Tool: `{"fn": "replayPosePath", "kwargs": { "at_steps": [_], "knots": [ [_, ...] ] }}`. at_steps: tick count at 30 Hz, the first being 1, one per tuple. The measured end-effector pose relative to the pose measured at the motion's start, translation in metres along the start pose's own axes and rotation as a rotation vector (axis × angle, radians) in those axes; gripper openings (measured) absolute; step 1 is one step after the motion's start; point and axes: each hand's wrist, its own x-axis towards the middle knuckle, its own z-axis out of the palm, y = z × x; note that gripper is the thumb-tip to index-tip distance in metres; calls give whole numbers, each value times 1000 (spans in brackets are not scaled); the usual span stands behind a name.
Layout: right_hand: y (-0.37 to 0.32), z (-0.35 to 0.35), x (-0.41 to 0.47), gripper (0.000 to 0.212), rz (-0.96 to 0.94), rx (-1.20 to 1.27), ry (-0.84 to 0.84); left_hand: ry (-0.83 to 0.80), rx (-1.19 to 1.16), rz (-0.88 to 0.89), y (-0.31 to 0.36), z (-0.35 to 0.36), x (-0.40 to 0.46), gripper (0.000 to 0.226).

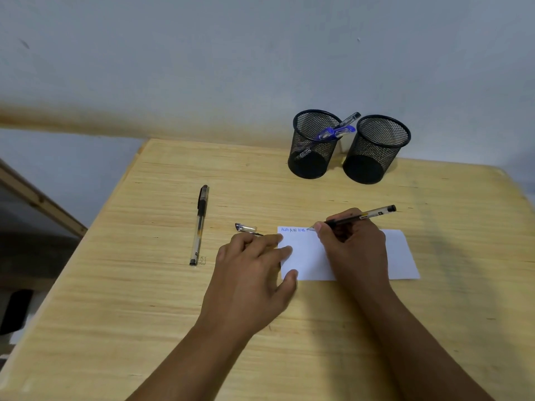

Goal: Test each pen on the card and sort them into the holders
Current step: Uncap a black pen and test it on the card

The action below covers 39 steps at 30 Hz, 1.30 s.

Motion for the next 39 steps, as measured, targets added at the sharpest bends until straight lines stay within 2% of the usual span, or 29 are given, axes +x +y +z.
{"fn": "replayPosePath", "kwargs": {
  "at_steps": [16, 23, 39],
  "knots": [
    [-3, -2, -1, 9, 14, 6, 1, 0, 15, -3, 2, -2, 1, 35],
    [-6, -1, -1, 10, 75, 52, 7, 15, 7, -4, 2, -1, 1, 34],
    [-5, -2, 1, 10, 60, 30, -3, 1, 18, -9, 2, 0, 2, 35]
  ]
}}
